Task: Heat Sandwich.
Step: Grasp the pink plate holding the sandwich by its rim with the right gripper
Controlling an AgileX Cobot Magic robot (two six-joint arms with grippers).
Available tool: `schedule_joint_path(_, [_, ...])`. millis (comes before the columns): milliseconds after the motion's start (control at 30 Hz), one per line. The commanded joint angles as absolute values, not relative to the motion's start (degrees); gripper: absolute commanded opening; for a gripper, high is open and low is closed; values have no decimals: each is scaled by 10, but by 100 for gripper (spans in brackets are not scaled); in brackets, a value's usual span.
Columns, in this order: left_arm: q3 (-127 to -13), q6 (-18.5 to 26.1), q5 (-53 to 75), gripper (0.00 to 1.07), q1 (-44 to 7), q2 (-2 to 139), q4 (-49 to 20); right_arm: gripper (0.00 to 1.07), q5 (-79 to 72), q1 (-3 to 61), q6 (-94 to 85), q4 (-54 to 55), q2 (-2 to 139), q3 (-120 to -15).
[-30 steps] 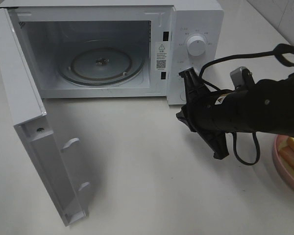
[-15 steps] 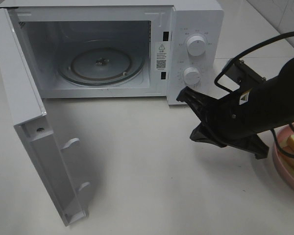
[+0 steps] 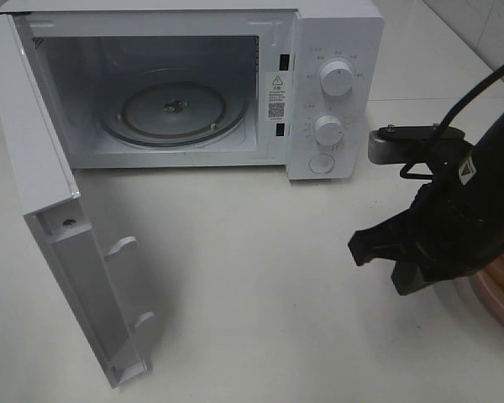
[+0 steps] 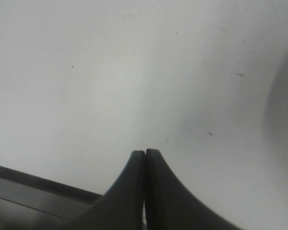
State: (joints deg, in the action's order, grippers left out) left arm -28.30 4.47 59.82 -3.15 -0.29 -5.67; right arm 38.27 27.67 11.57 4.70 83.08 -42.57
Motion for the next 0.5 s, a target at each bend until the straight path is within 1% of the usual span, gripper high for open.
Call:
schedule_joint_path(33, [-282, 44, 594, 98, -30, -15, -58, 4, 447, 273, 52, 18, 827, -439])
schedule_joint_path(67, [-282, 44, 594, 98, -30, -15, -58, 5, 458, 273, 43, 16, 827, -441])
schedule_joint_path(100, [-282, 44, 594, 98, -30, -15, -58, 9, 473, 273, 44, 11, 827, -442])
schedule_joint_path(133, [-282, 44, 594, 98, -30, -15, -58, 9, 473, 273, 44, 11, 827, -442])
schedule_joint_path(233, [-282, 44, 594, 98, -30, -15, -58, 18, 488, 273, 53, 0, 827, -442])
schedule_joint_path(267, [-282, 44, 594, 98, -30, -15, -58, 18, 488, 273, 53, 0, 827, -442])
schedule_joint_path(300, [-282, 44, 594, 98, -30, -15, -58, 30, 490, 273, 54, -7, 827, -442])
schedule_joint_path(367, [-282, 44, 594, 98, -30, -15, -58, 48, 492, 273, 54, -12, 827, -442])
schedule_joint_path(400, [-282, 44, 594, 98, -30, -15, -58, 68, 490, 273, 54, -21, 827, -442])
schedule_joint_path(433, [-282, 44, 594, 98, -30, -15, -58, 68, 490, 273, 54, -21, 827, -442])
schedule_joint_path(467, [-282, 44, 594, 98, -30, -15, -58, 80, 489, 273, 54, -25, 827, -442])
schedule_joint_path(500, [-282, 44, 594, 98, -30, -15, -58, 88, 488, 273, 54, -28, 827, -442])
